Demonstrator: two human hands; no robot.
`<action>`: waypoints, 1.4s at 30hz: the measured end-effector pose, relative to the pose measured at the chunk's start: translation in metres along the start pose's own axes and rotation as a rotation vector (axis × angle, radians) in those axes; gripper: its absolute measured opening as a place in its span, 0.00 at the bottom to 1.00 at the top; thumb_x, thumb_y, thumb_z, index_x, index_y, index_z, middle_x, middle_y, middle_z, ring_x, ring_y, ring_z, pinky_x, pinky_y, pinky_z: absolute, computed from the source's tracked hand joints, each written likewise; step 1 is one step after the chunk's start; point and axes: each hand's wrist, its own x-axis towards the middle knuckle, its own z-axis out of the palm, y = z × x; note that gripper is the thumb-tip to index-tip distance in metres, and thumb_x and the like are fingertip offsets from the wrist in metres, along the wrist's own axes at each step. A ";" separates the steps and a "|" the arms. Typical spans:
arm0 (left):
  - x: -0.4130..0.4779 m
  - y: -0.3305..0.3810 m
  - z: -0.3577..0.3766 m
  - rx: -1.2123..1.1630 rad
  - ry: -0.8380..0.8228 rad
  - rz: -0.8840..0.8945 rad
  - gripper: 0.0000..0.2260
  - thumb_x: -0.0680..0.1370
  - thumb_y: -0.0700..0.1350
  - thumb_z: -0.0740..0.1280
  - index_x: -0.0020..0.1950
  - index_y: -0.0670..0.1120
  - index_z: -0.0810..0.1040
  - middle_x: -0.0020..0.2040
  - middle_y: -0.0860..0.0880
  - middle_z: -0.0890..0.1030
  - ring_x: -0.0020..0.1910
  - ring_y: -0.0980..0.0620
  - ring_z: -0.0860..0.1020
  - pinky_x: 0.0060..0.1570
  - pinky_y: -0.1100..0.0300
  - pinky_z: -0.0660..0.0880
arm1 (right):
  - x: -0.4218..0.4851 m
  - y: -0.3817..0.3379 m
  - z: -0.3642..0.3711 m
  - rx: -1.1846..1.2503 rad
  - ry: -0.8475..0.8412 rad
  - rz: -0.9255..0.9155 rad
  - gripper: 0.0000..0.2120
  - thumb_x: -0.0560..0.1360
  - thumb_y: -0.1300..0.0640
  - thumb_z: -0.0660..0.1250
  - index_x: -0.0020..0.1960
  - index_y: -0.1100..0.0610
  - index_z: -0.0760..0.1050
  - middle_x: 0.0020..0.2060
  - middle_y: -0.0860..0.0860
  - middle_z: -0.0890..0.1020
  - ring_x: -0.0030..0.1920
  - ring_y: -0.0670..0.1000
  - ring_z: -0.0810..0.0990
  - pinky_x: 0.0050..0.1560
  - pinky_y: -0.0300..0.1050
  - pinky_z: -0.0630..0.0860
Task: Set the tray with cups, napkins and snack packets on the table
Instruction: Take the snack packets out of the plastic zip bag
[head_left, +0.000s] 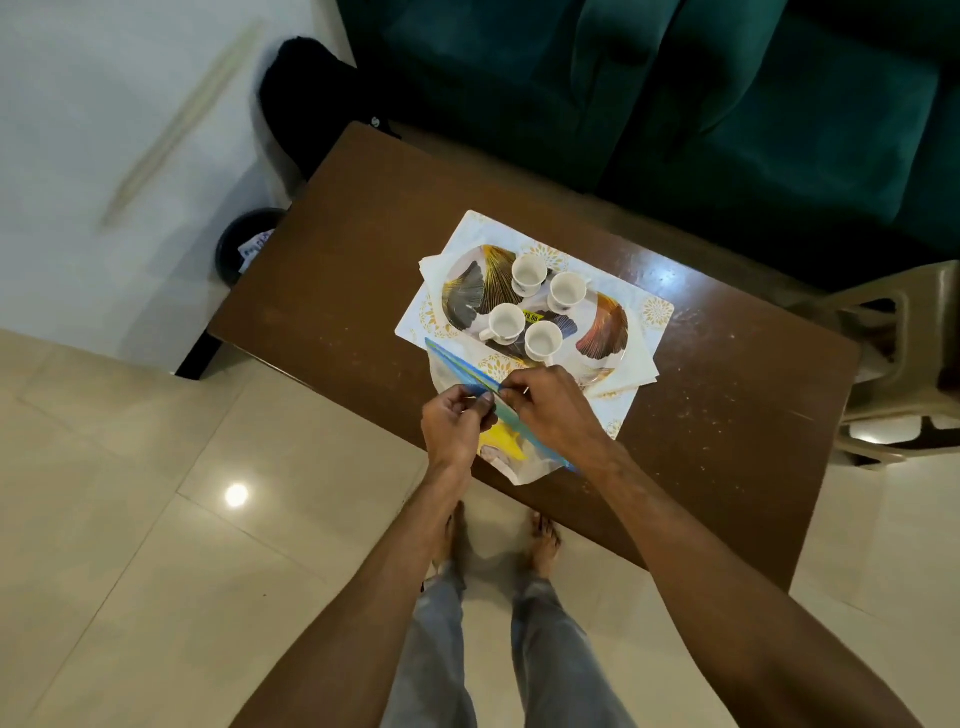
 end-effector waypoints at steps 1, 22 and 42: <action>-0.001 -0.004 0.000 0.020 0.010 0.019 0.03 0.77 0.35 0.72 0.46 0.41 0.82 0.36 0.45 0.83 0.31 0.52 0.79 0.37 0.59 0.79 | 0.000 0.002 0.003 0.008 0.009 0.010 0.07 0.77 0.57 0.69 0.48 0.58 0.85 0.42 0.55 0.87 0.42 0.55 0.83 0.42 0.50 0.78; -0.007 -0.013 0.004 0.113 0.070 0.049 0.04 0.79 0.37 0.69 0.54 0.40 0.80 0.47 0.44 0.84 0.35 0.56 0.79 0.34 0.66 0.76 | -0.016 -0.022 0.026 0.102 0.157 0.279 0.06 0.75 0.65 0.68 0.46 0.62 0.85 0.42 0.57 0.86 0.41 0.55 0.81 0.40 0.42 0.70; -0.003 -0.012 -0.003 0.258 0.089 0.210 0.10 0.82 0.39 0.64 0.40 0.41 0.74 0.35 0.47 0.77 0.34 0.51 0.75 0.35 0.50 0.75 | 0.006 -0.040 0.032 0.140 0.138 0.240 0.08 0.75 0.64 0.67 0.37 0.59 0.77 0.33 0.53 0.79 0.36 0.53 0.74 0.38 0.44 0.65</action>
